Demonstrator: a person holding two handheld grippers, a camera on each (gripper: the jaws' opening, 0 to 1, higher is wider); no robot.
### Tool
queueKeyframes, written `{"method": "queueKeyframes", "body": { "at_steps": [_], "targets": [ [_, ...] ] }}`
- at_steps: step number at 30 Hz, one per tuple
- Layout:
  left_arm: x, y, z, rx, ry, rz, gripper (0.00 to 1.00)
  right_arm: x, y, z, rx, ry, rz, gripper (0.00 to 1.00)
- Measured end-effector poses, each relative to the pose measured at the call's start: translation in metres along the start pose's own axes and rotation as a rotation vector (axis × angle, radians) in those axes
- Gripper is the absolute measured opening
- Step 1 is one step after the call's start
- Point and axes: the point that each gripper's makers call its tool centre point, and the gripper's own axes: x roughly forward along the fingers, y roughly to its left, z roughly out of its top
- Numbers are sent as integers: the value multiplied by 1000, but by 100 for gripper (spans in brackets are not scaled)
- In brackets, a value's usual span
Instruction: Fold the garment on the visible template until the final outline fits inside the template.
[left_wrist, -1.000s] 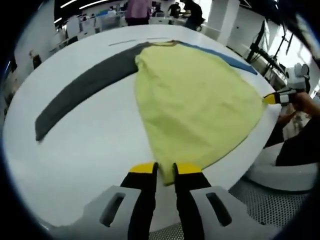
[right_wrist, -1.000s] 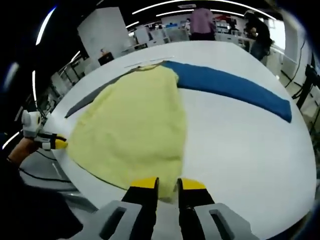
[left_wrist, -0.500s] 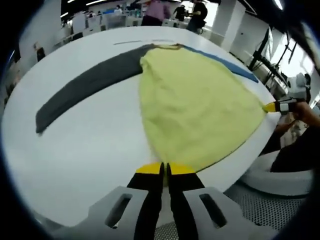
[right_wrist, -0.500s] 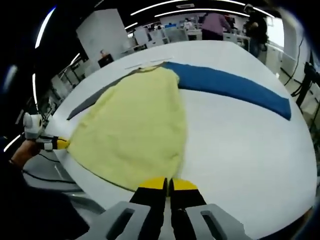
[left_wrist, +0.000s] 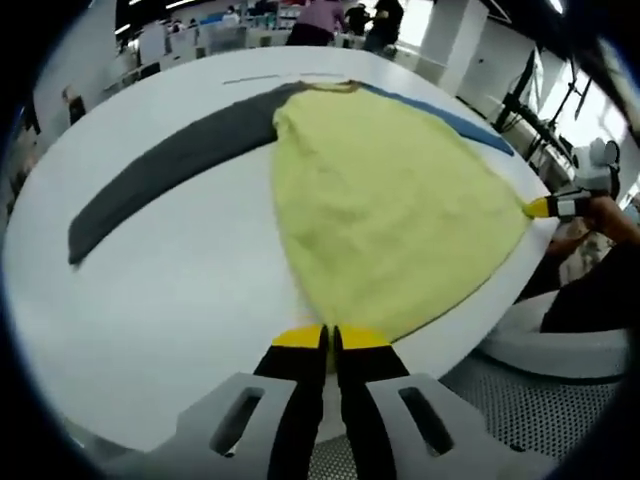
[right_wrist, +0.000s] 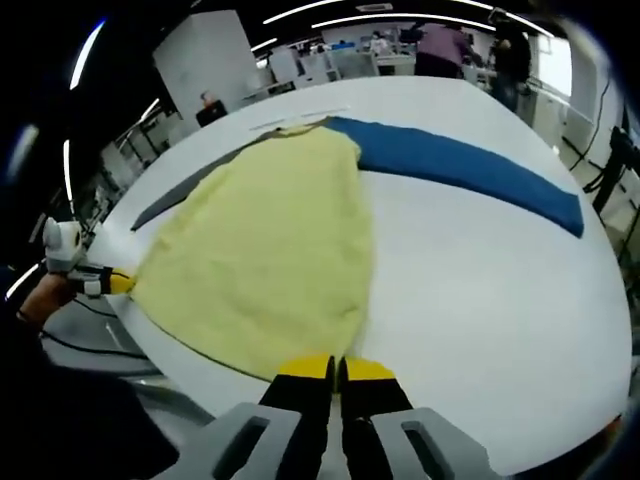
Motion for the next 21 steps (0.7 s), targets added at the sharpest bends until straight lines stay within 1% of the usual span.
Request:
{"method": "queueKeyframes", "body": {
  "at_steps": [5,9,10,11,13,17,19,20,21],
  "targets": [
    [-1,1,0,3,-1,6,1,1,0,-1,-9,0,2,0],
    [-2,3,1,8,-12,14,7,-1,0,2,-27,-13,11,1],
    [-2,3,2,8,-18,11,9,-1,0,3,-33,-20,14,4],
    [-3,3,6,9,-42,5,11,-2,1,4,-37,-26,20,7],
    [-3,3,9,8,-60,2,11,-3,2,7,-47,-41,32,15],
    [-4,3,15,7,-92,-1,18,-6,7,14,-73,-71,57,21],
    [-4,3,19,8,-112,-7,20,-7,8,17,-76,-83,64,27],
    [-5,2,25,19,-147,-13,21,-8,8,19,-74,-91,67,29],
    [-5,2,27,21,-156,-13,22,-9,7,21,-74,-98,70,33]
  ]
}}
